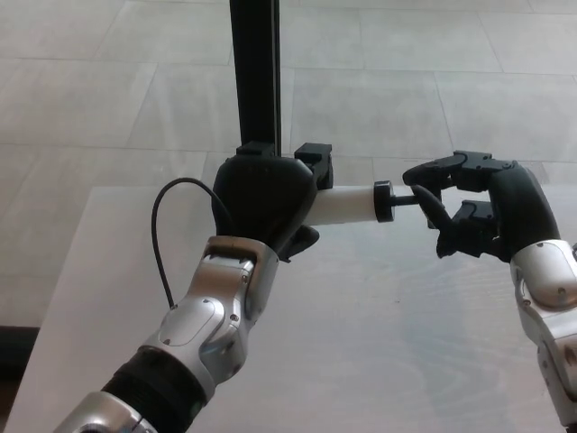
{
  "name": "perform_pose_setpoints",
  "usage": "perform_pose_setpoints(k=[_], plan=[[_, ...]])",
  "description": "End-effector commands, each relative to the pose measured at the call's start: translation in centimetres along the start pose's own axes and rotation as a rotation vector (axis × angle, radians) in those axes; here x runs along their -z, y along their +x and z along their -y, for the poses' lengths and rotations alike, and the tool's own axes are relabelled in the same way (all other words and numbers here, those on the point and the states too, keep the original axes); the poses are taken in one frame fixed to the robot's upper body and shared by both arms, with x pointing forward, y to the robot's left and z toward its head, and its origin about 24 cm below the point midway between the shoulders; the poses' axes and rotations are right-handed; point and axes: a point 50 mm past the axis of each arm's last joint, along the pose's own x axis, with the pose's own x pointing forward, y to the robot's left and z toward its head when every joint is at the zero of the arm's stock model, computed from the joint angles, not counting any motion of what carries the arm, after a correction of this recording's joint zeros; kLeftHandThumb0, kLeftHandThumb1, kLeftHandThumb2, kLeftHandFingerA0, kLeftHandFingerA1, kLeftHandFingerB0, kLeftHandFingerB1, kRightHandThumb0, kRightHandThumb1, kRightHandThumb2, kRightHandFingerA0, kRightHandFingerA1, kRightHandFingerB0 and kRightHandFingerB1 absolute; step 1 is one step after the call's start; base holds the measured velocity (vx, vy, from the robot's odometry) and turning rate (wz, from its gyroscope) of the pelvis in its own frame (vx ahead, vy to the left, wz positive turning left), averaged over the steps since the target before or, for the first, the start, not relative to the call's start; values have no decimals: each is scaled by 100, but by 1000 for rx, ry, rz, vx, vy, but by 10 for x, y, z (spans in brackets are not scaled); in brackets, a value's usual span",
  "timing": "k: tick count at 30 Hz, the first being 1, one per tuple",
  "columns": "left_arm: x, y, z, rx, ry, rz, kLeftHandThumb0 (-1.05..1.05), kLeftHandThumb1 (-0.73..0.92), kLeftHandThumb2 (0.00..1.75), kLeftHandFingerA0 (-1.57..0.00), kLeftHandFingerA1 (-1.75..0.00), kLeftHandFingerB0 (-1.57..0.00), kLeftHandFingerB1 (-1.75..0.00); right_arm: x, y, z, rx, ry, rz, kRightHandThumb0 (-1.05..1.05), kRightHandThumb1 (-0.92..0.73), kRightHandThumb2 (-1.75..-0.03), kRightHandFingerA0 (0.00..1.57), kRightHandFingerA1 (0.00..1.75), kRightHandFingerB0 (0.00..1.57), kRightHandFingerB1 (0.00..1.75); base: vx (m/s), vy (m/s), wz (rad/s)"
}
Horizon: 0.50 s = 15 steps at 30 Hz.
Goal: The robot uses its left hand to lift the air pump kept on the middle of the desk and use the right hand to pull out the handle
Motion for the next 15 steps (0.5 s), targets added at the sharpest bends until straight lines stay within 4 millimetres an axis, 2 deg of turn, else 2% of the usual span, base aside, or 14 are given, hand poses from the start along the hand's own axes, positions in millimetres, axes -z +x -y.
perform_pose_setpoints(k=[1, 2, 3, 4, 6, 9, 10, 11, 12, 13, 14, 15], plan=[[0, 1, -2, -28, 29, 15, -22, 56, 79, -92, -175, -62, -145, 12, -5, 1, -29, -53, -60, -28, -65, -64, 91, 163, 73, 60, 0, 0, 0], [0, 0, -1, -25, 38, 17, -27, 61, 75, -78, -173, -66, -149, 12, -6, 1, -28, -61, -57, -30, -67, -64, 91, 166, 77, 63, 0, 0, 0], [0, 0, -1, -22, 42, 20, -27, 61, 75, -78, -172, -66, -148, 12, -6, 1, -28, -63, -56, -27, -70, -65, 92, 169, 82, 67, 0, 0, 0], [0, -4, 3, -11, 17, 15, -22, 59, 78, -92, -175, -62, -145, 14, -8, 0, -25, -64, -44, -25, -71, -69, 92, 166, 85, 83, 0, 0, 0], [0, -6, 5, 0, 4, 11, -21, 60, 78, -91, -175, -62, -145, 14, -9, -1, -10, -89, -20, -25, -69, -71, 94, 165, 86, 89, 0, 0, 0], [-1, -7, 5, -10, 17, 21, -21, 59, 79, -90, -173, -62, -142, 13, -9, 1, 10, -101, -7, -21, -65, -91, 91, 164, 83, 124, 0, 0, 0], [-1, -8, 6, -5, 5, 16, -21, 59, 79, -90, -173, -62, -142, 14, -9, 0, 12, -106, -11, -21, -65, -91, 91, 164, 83, 124, 0, 0, 0], [-1, -10, 7, -2, 6, 17, -20, 58, 79, -89, -175, -61, -144, 15, -11, 0, 19, -110, -12, -24, -61, -101, 105, 153, 91, 122, 0, 0, 0], [-2, -10, 7, -8, 30, 27, -29, 65, 73, -80, -171, -68, -139, 14, -10, 1, 43, -136, 3, -17, -61, -98, 88, 158, 86, 122, 0, 0, 0], [-2, -10, 7, -13, 28, 26, -25, 63, 74, -90, -168, -66, -134, 14, -10, 1, 50, -145, 4, -18, -60, -98, 88, 155, 87, 118, 0, 0, 0], [-2, -10, 8, -15, 26, 25, -25, 63, 74, -90, -168, -66, -134, 14, -10, 1, 53, -150, 3, -18, -60, -98, 88, 155, 87, 118, 0, 0, 0], [-2, -11, 8, -7, 29, 25, -27, 64, 73, -80, -170, -68, -139, 14, -10, 2, 66, -149, 2, -17, -57, -102, 87, 158, 88, 121, 0, 0, 0]])
